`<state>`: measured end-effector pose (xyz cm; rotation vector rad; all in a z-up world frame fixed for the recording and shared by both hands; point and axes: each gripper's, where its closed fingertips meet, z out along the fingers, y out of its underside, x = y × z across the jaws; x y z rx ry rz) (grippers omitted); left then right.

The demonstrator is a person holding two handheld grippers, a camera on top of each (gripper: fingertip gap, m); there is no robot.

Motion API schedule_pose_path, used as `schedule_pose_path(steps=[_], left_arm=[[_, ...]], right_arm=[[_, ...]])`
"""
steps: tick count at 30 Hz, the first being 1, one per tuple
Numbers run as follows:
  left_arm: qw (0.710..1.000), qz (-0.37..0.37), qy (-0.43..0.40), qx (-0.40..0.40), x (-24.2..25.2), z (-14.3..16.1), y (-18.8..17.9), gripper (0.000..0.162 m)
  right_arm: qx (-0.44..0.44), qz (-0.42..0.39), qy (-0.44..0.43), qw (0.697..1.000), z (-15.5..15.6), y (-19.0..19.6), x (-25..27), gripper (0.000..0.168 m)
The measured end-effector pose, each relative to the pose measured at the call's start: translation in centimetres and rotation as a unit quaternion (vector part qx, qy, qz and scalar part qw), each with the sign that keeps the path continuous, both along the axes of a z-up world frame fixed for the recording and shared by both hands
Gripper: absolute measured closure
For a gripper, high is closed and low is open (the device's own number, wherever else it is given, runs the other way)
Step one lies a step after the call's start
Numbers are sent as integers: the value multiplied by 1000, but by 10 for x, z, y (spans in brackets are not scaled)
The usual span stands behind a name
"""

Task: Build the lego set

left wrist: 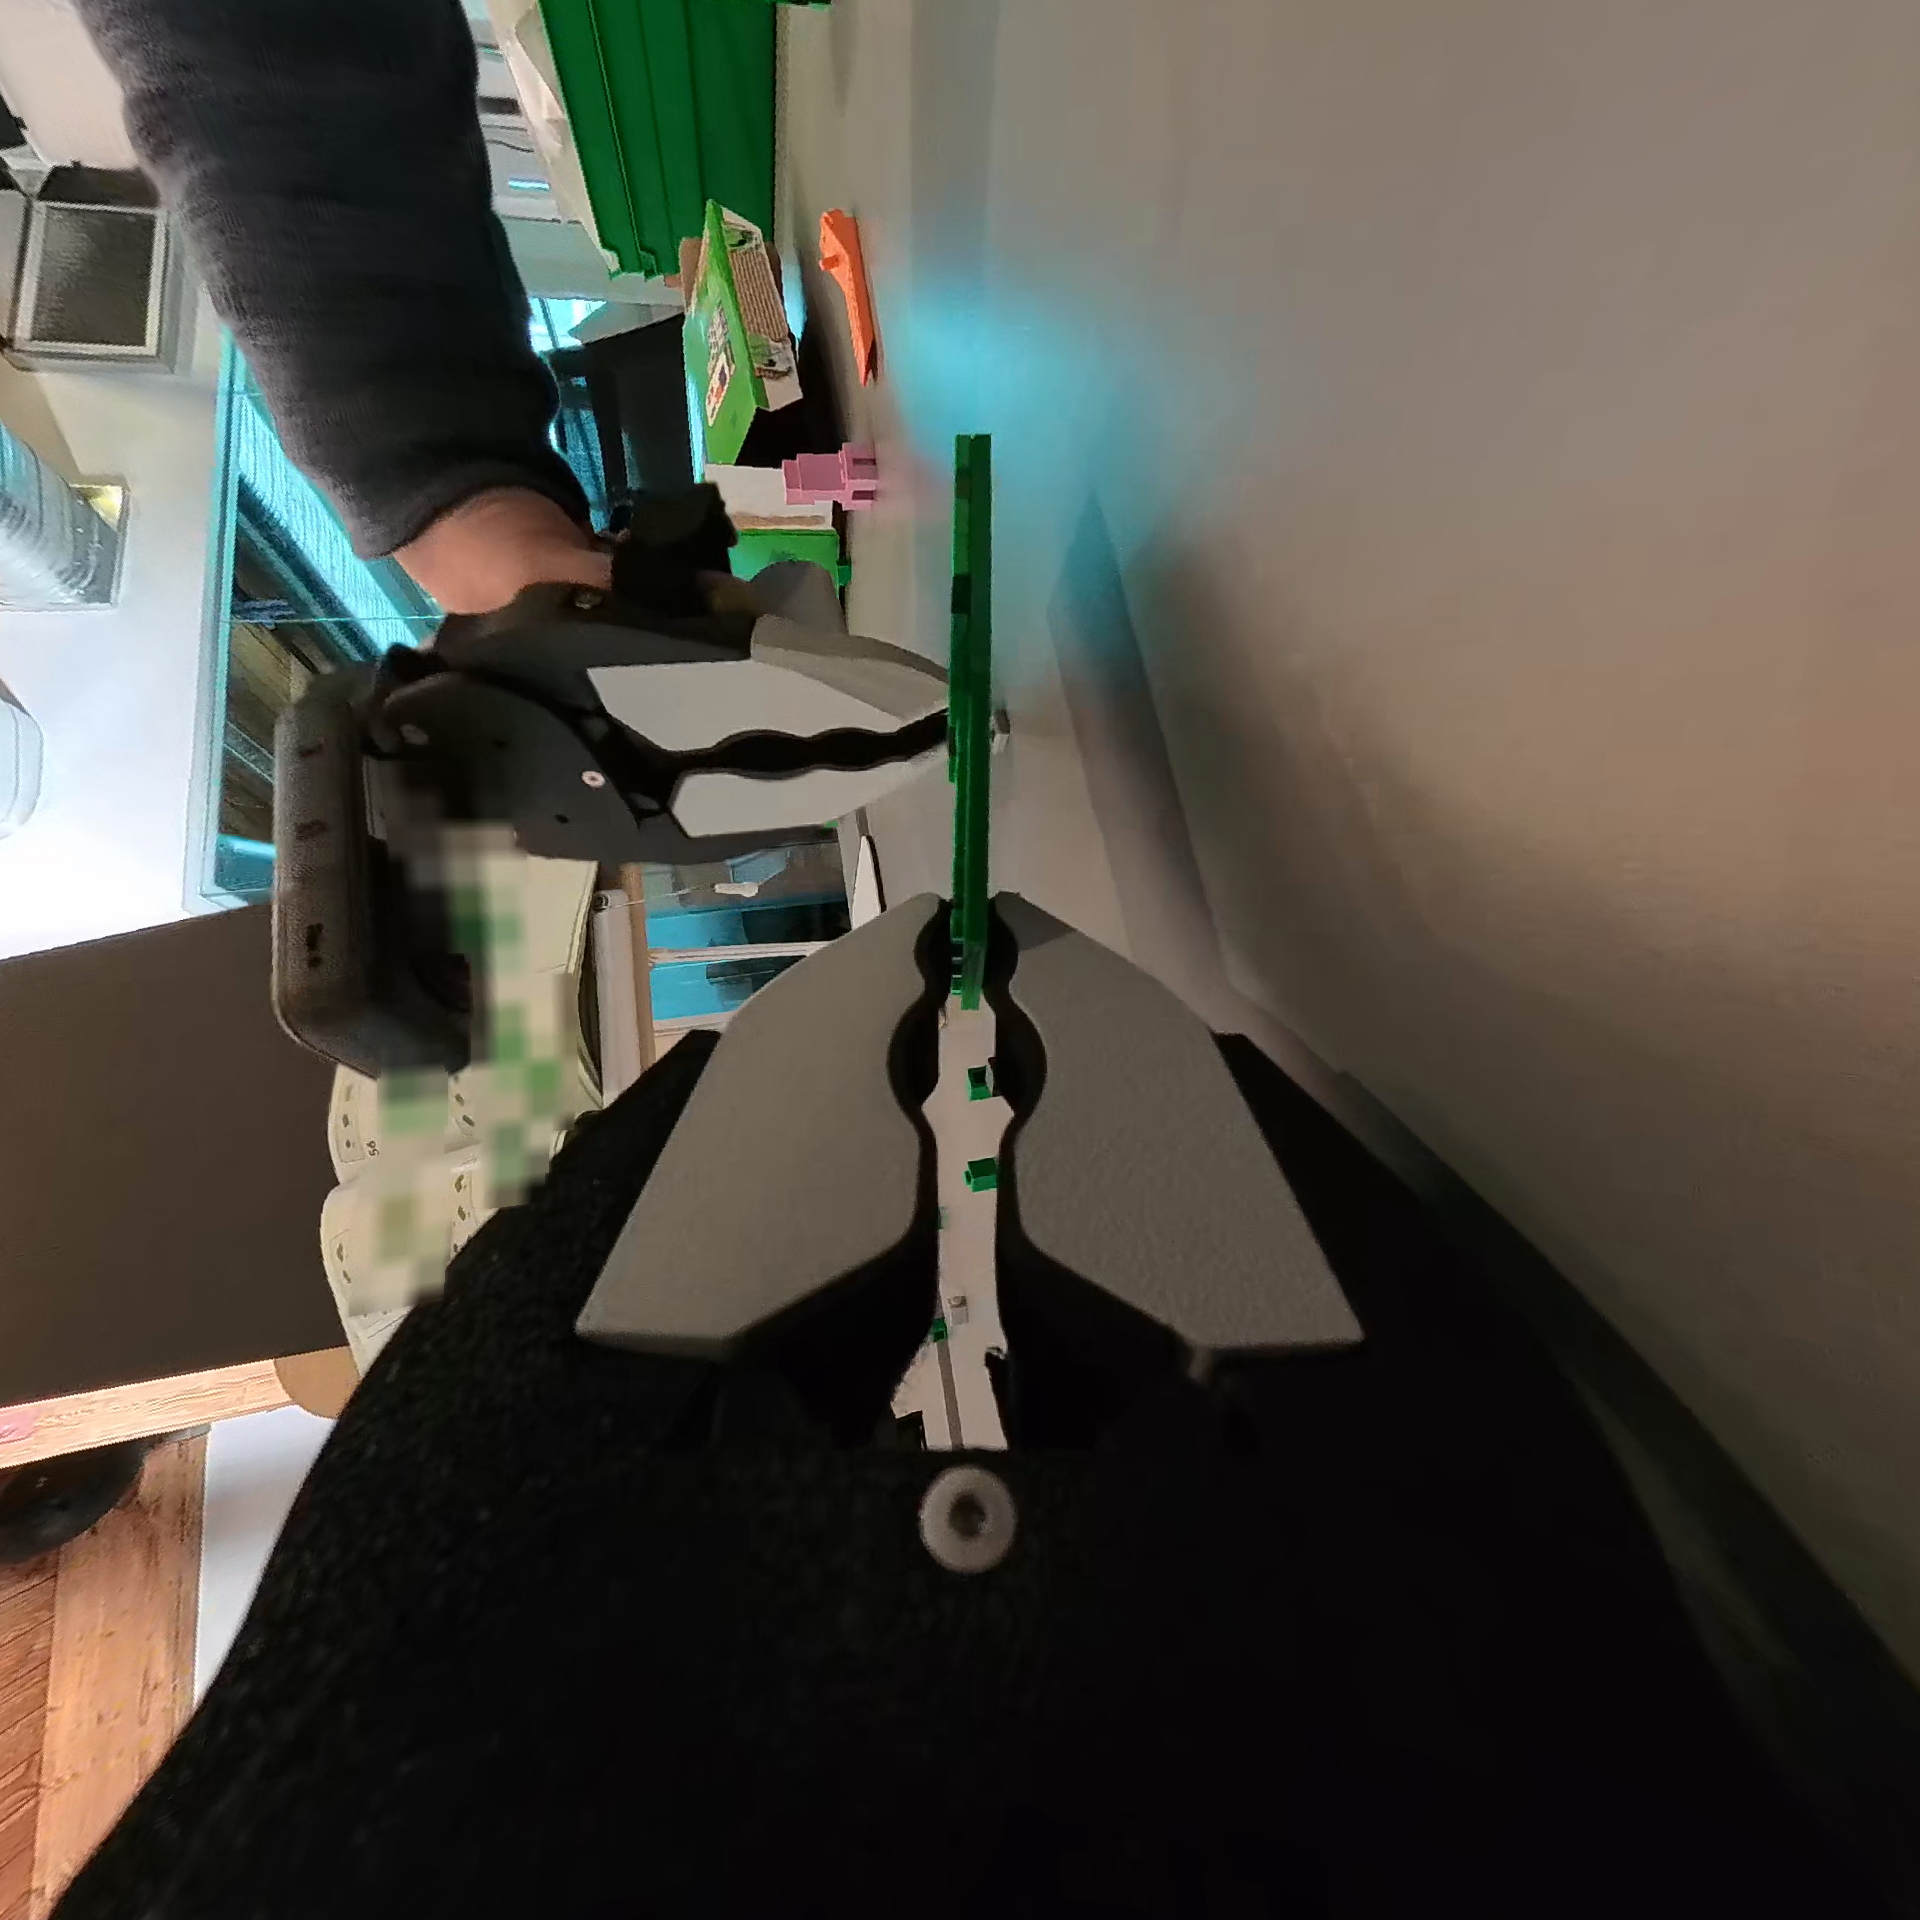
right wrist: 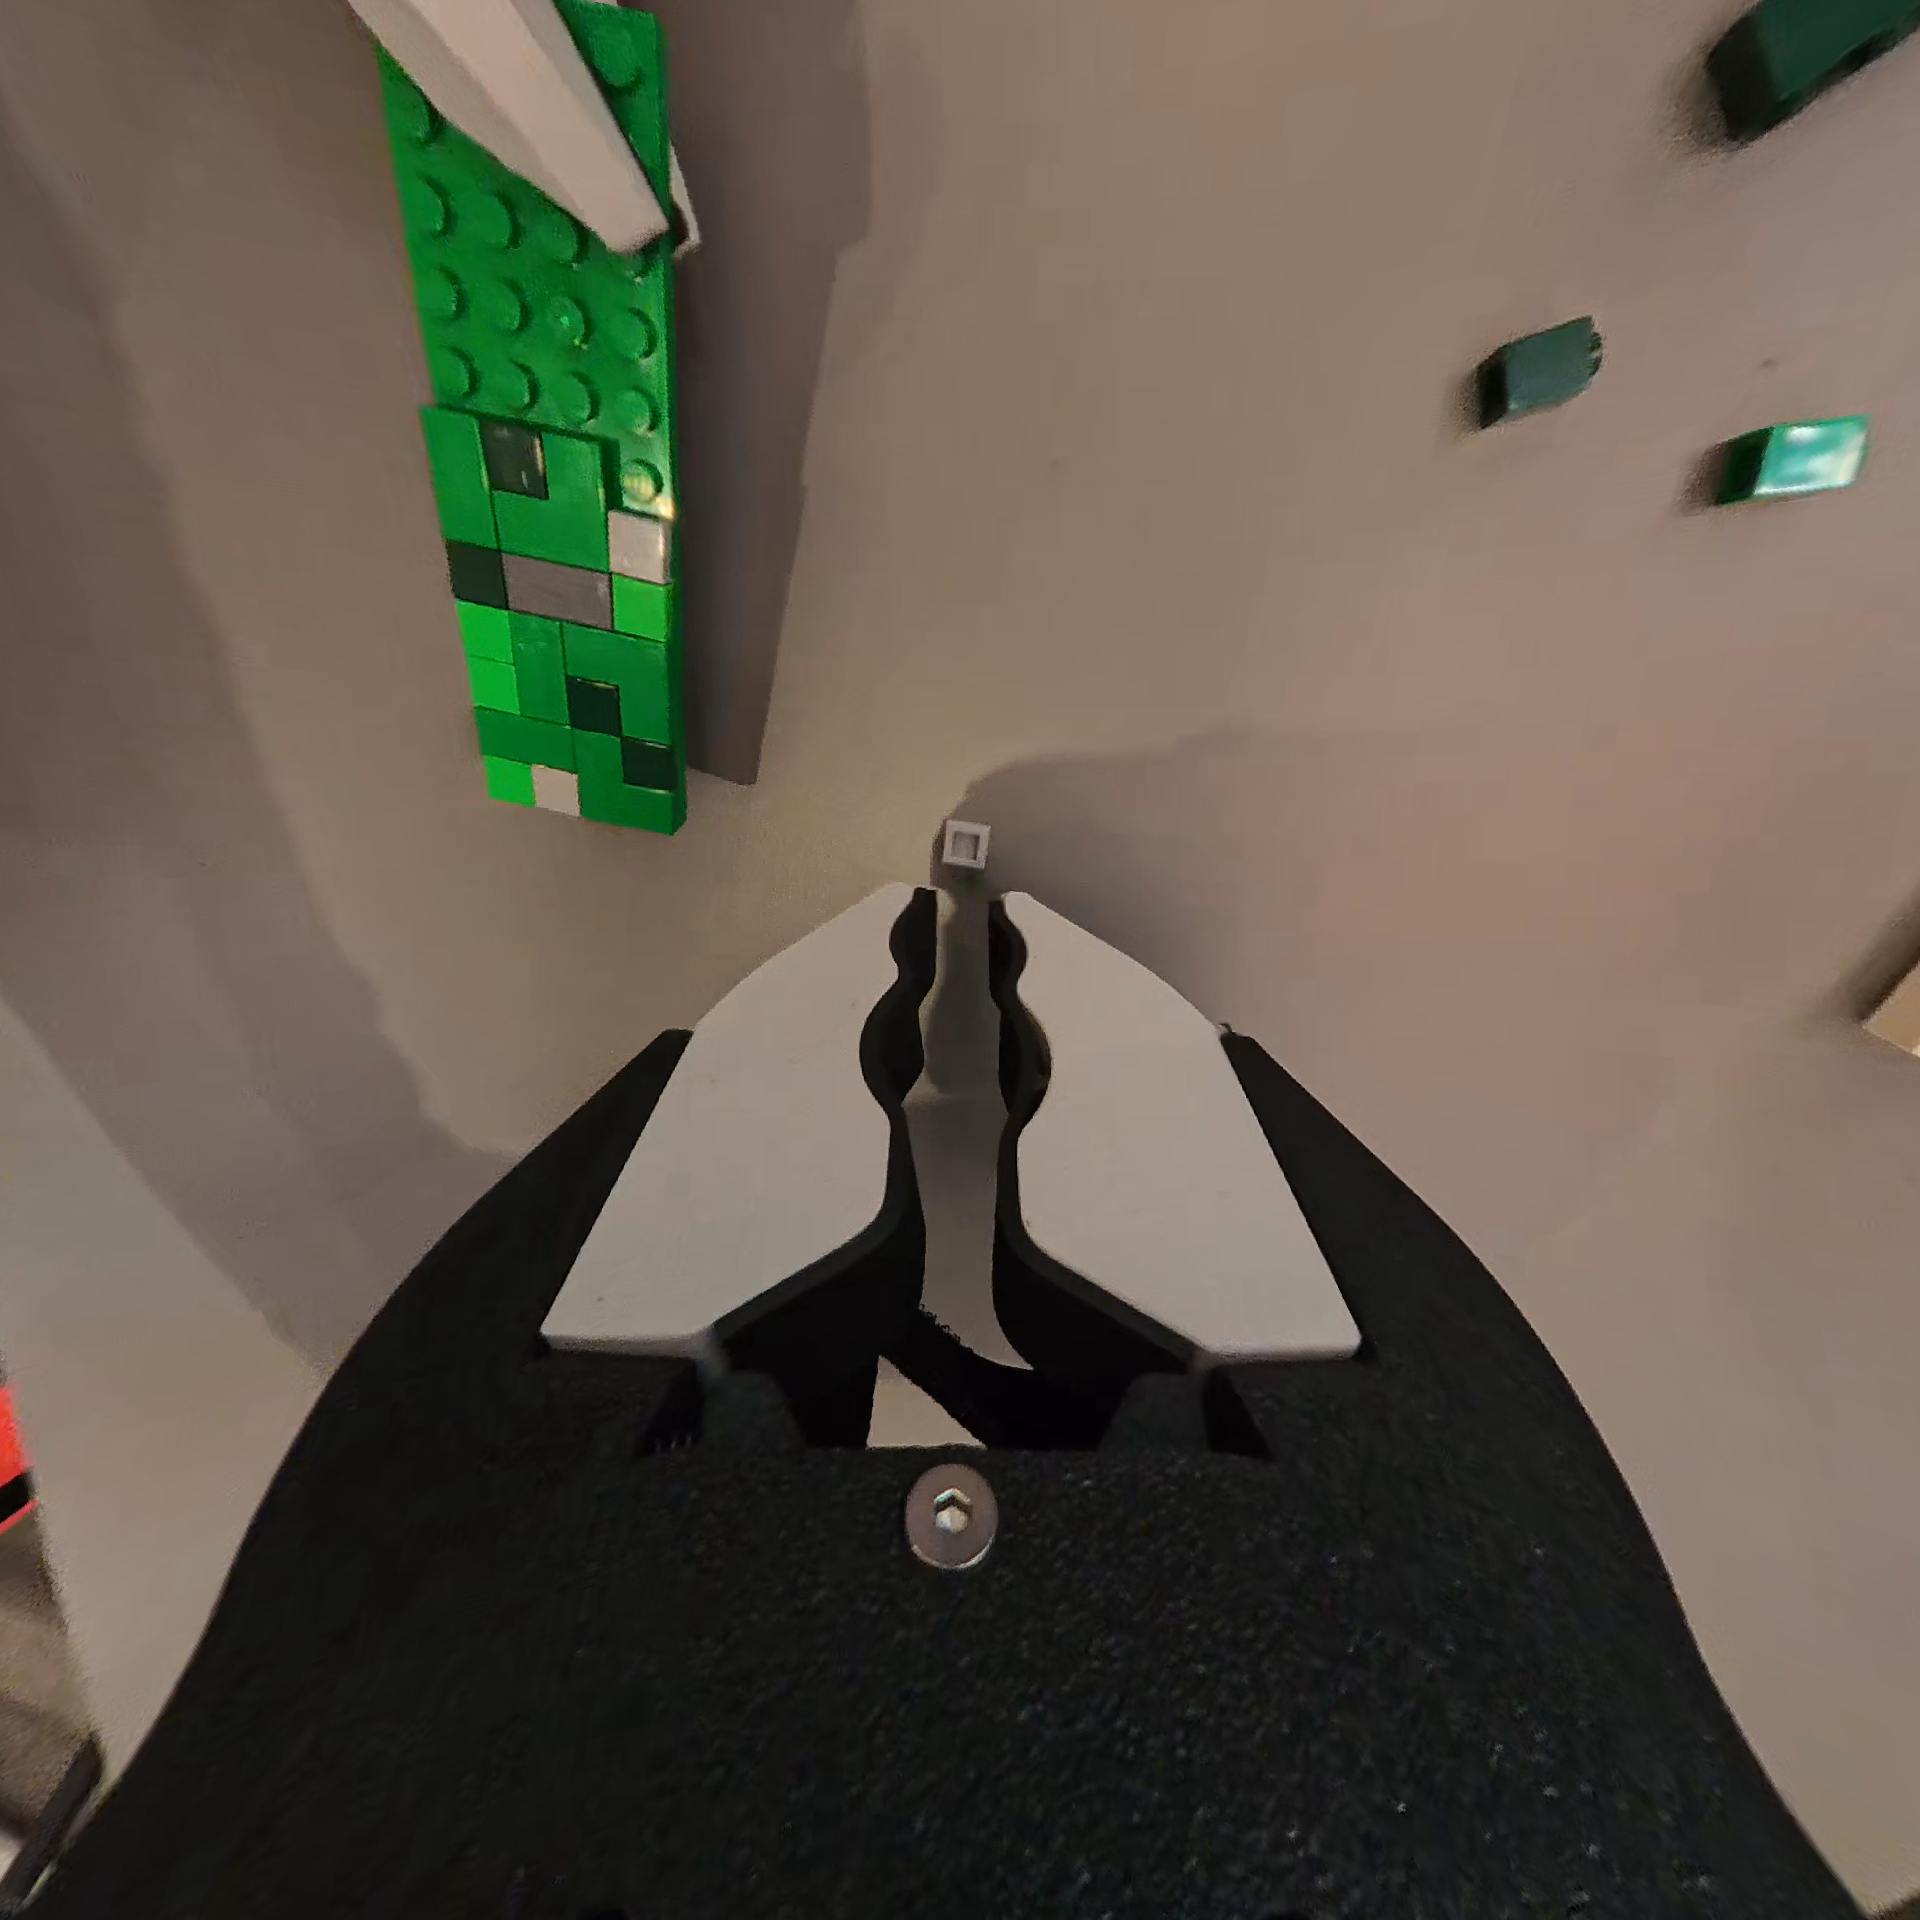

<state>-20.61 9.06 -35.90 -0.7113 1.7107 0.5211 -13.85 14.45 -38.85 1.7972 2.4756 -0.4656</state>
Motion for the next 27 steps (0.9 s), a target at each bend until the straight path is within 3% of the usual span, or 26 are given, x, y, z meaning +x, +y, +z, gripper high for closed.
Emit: schedule_pose_path(steps=[1, 8, 19, 27], left_arm=[[1000, 0, 0, -1, 0, 0, 0, 157], [1000, 0, 2, -6, 0, -1, 0, 158], [1000, 1, 1, -12, 0, -2, 0, 158], [1000, 2, 3, -14, 0, -3, 1, 158]], right_arm=[[13, -3, 15, 1000, 0, 0, -1, 159], [116, 5, 106, 988, -6, -2, -4, 155], [100, -9, 122, 987, -3, -3, -10, 168], [87, -16, 138, 986, 2, -7, -12, 165]])
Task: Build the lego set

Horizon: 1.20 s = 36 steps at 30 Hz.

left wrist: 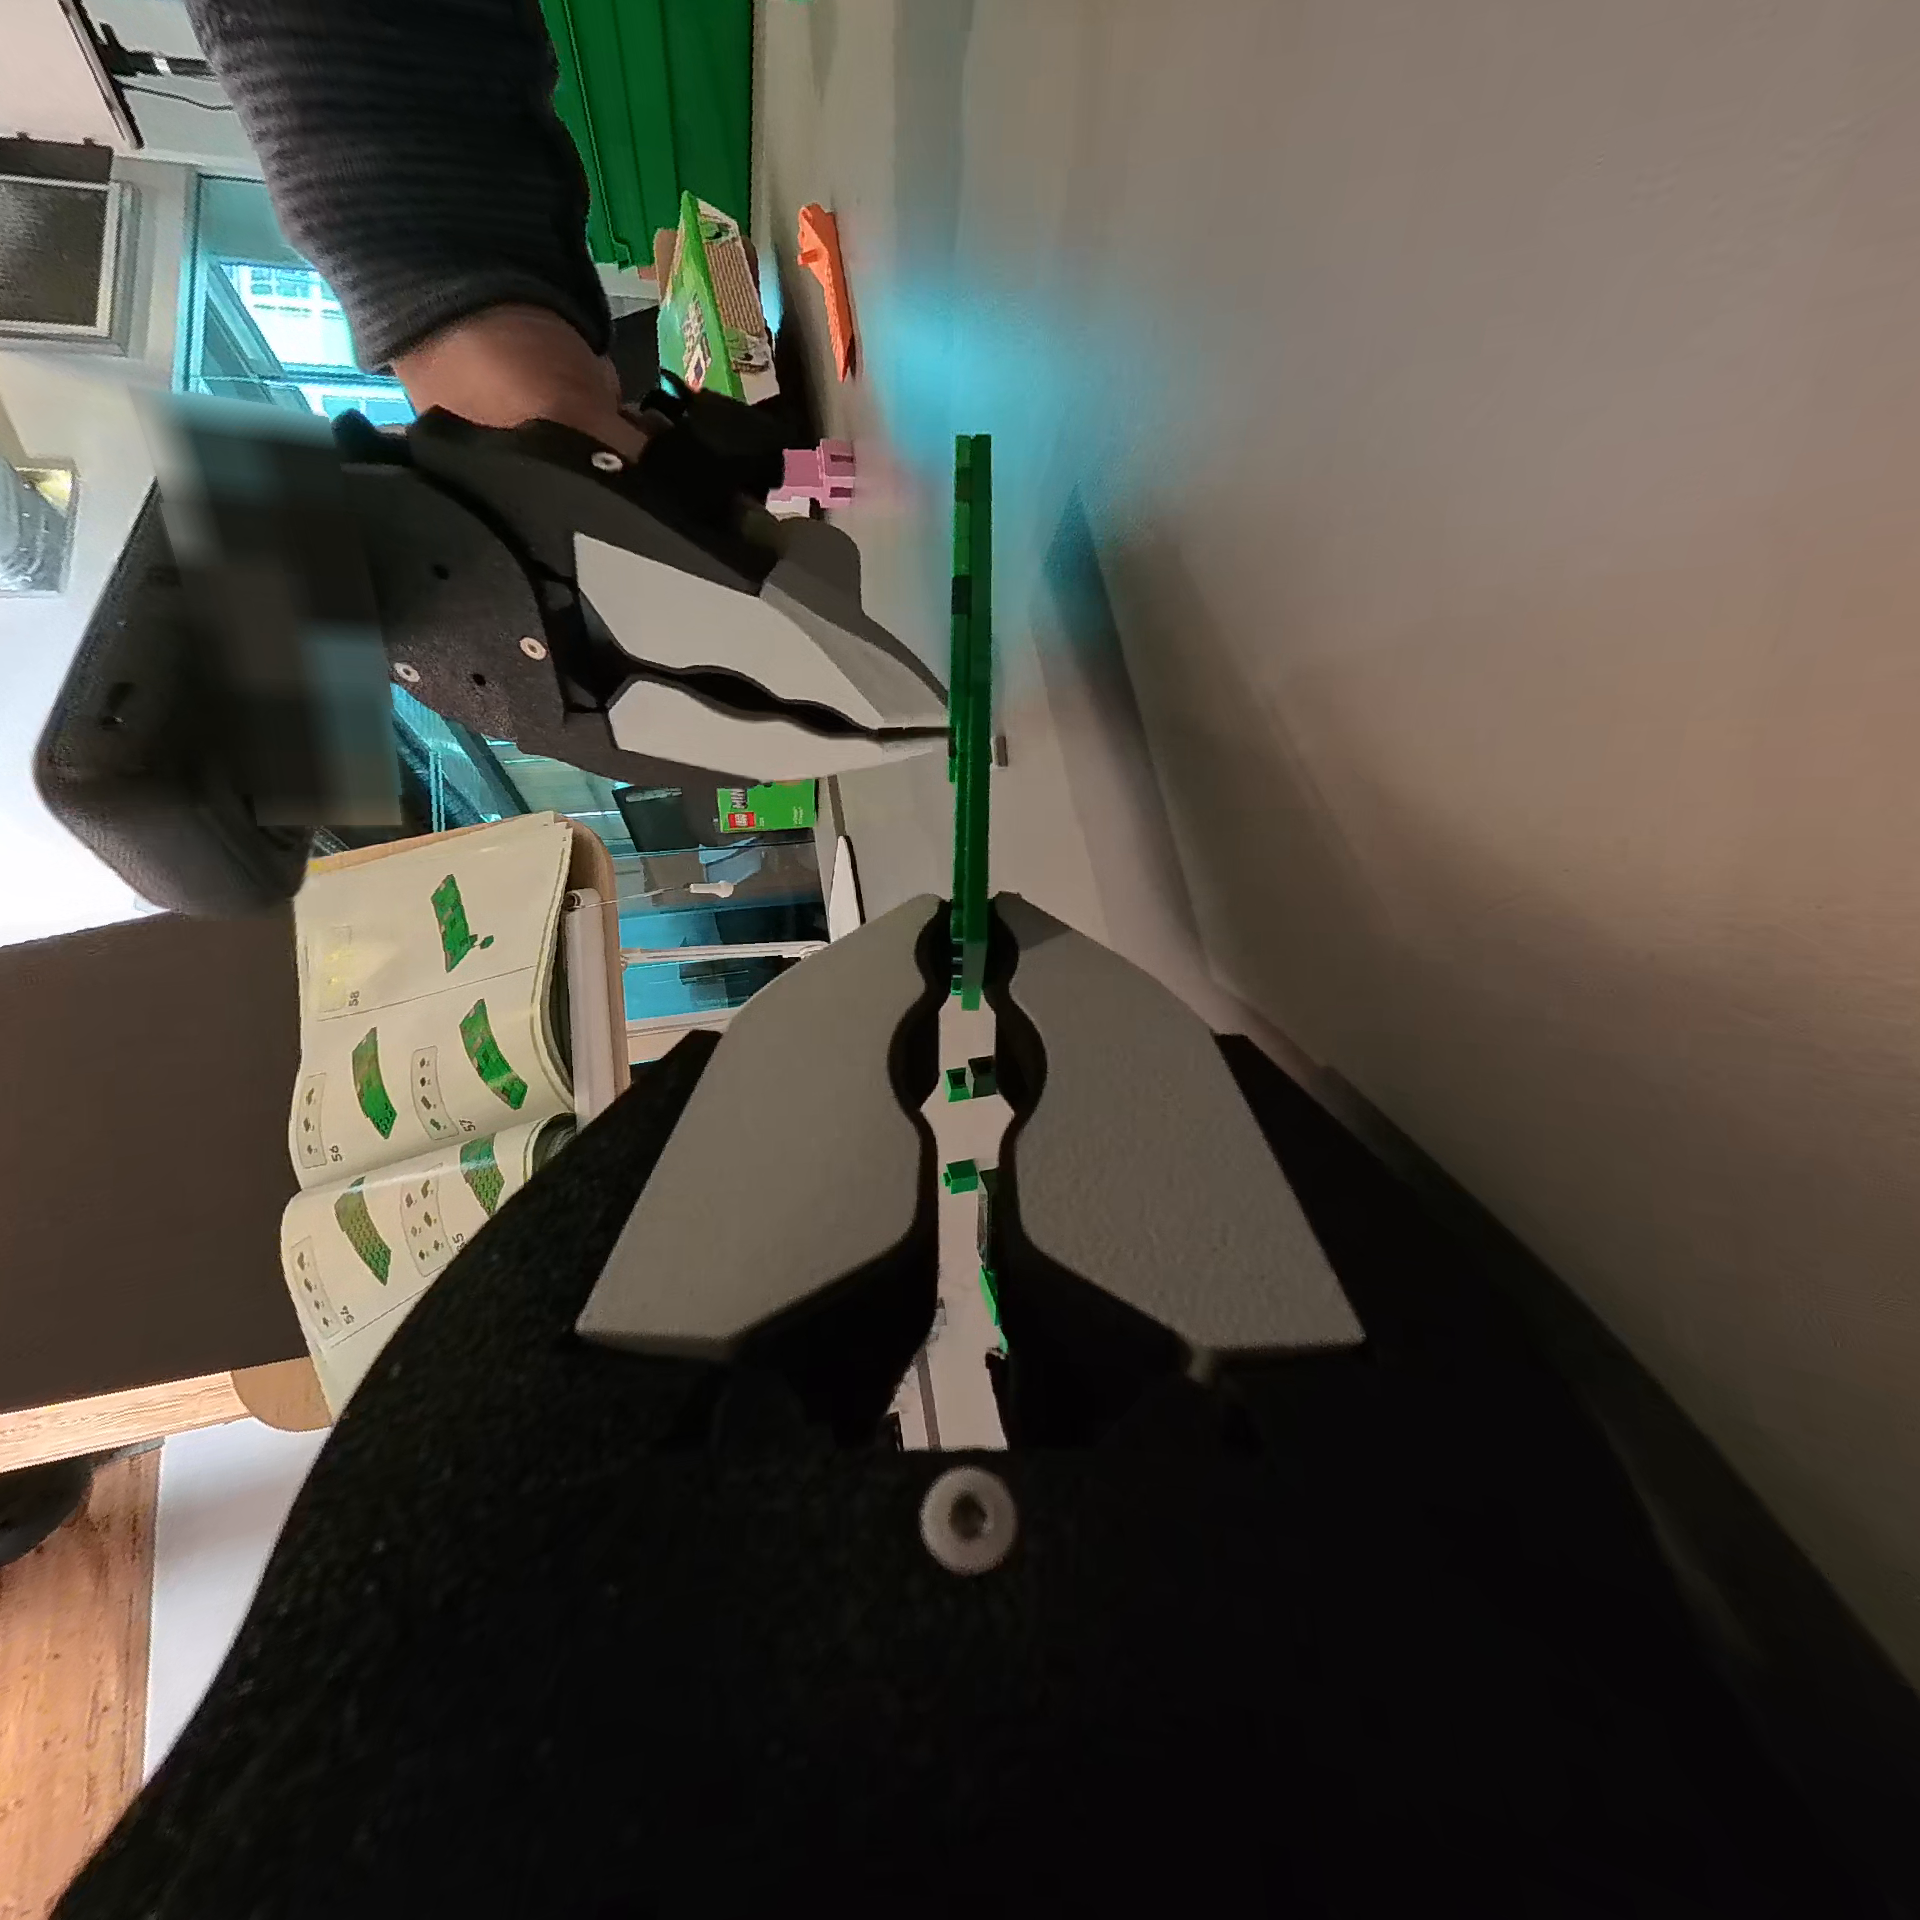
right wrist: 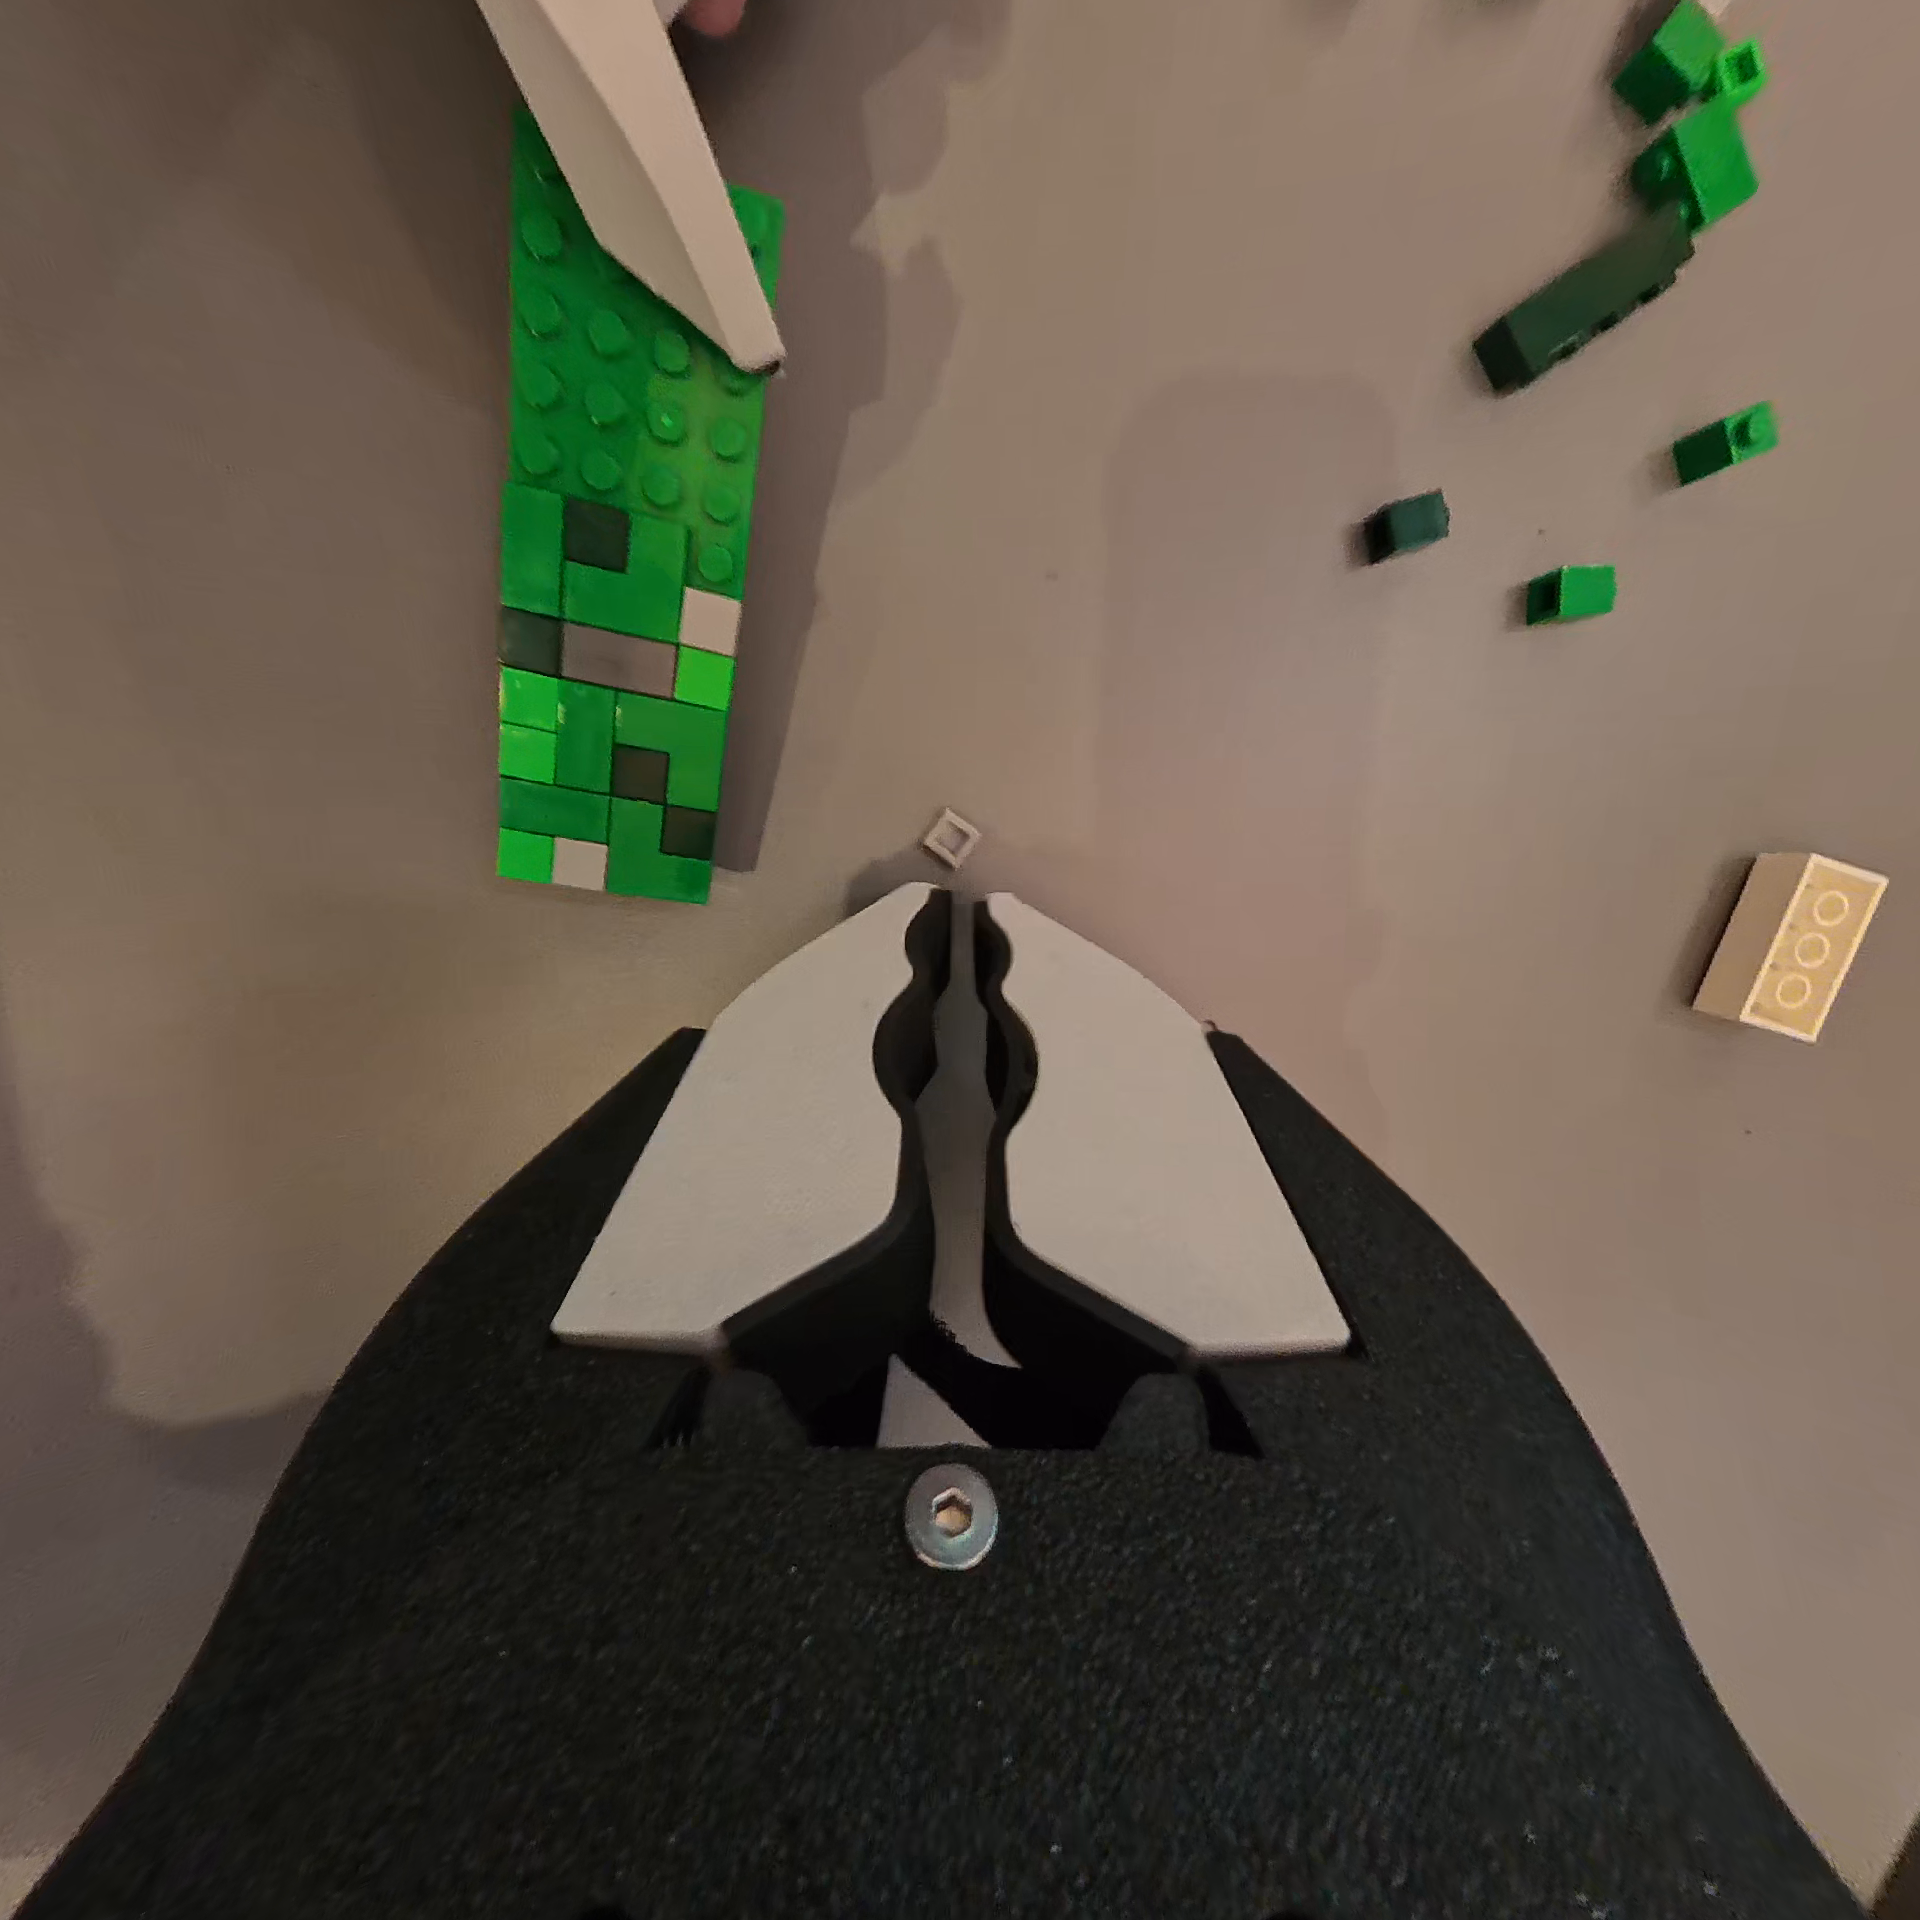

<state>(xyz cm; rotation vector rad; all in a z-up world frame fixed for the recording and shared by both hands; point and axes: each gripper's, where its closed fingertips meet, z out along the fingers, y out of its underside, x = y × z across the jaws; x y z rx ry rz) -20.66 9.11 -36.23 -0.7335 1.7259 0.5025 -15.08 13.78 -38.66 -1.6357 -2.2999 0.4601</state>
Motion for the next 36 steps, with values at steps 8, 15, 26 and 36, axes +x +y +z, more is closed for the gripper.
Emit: schedule_pose_path(steps=[8, 15, 26, 36], left_arm=[[1000, 1, 0, -4, -1, 0, 0, 158], [1000, 1, 0, -5, -1, -1, 1, 157], [1000, 2, 2, -5, -1, -1, 1, 158], [1000, 4, 1, -8, -2, -1, 2, 158]], right_arm=[[-49, -6, 3, 999, -6, -5, -10, 156], [-20, 5, -26, 999, -4, 1, -6, 168], [7, 113, -9, 994, -5, -9, -12, 152], [-7, 119, -29, 992, -8, -7, -12, 159]])
